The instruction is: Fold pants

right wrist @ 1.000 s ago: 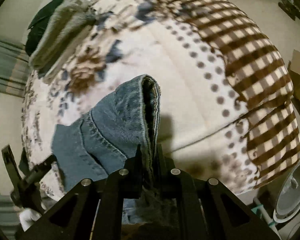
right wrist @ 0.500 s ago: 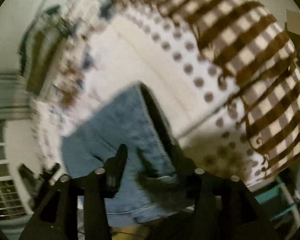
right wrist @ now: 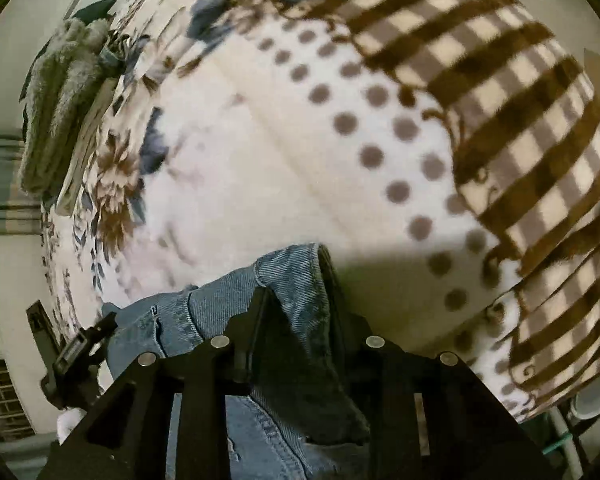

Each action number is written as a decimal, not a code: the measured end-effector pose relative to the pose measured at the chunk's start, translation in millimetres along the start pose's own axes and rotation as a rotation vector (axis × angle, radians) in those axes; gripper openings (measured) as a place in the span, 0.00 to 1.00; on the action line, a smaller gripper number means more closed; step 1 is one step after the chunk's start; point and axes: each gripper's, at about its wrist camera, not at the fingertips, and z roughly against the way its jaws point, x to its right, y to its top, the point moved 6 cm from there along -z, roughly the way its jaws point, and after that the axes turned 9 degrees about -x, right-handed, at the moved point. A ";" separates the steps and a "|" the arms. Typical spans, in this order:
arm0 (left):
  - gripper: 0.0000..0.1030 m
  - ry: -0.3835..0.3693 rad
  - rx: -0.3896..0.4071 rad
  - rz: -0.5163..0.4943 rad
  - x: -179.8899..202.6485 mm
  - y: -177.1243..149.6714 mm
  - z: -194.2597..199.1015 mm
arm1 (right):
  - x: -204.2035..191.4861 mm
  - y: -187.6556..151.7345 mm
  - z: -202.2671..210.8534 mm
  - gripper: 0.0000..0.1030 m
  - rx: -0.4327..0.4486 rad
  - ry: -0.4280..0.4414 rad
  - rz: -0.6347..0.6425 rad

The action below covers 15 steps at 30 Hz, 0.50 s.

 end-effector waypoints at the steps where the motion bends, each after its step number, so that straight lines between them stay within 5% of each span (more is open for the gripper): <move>1: 1.00 -0.003 0.008 -0.002 0.2 -2.5 7.5 | -2.6 -1.1 4.0 0.37 -0.007 0.004 -0.003; 6: 1.00 -0.030 0.052 0.003 -7.4 -45.5 43.3 | 15.2 -33.1 34.5 0.65 -0.027 0.013 -0.037; 11: 1.00 -0.021 0.008 0.034 -18.7 -108.5 39.4 | 63.0 -83.3 11.8 0.70 -0.167 0.050 -0.139; 13: 1.00 -0.018 -0.029 0.029 -19.6 -128.5 23.4 | 67.4 -95.5 -5.0 0.58 -0.203 0.098 -0.167; 14: 1.00 -0.009 -0.037 0.022 -20.5 -135.3 17.3 | 65.9 -99.7 -7.2 0.33 -0.193 0.116 -0.171; 15: 1.00 -0.003 -0.034 0.014 -20.7 -139.9 13.8 | 64.4 -103.4 -5.2 0.19 -0.160 0.088 -0.164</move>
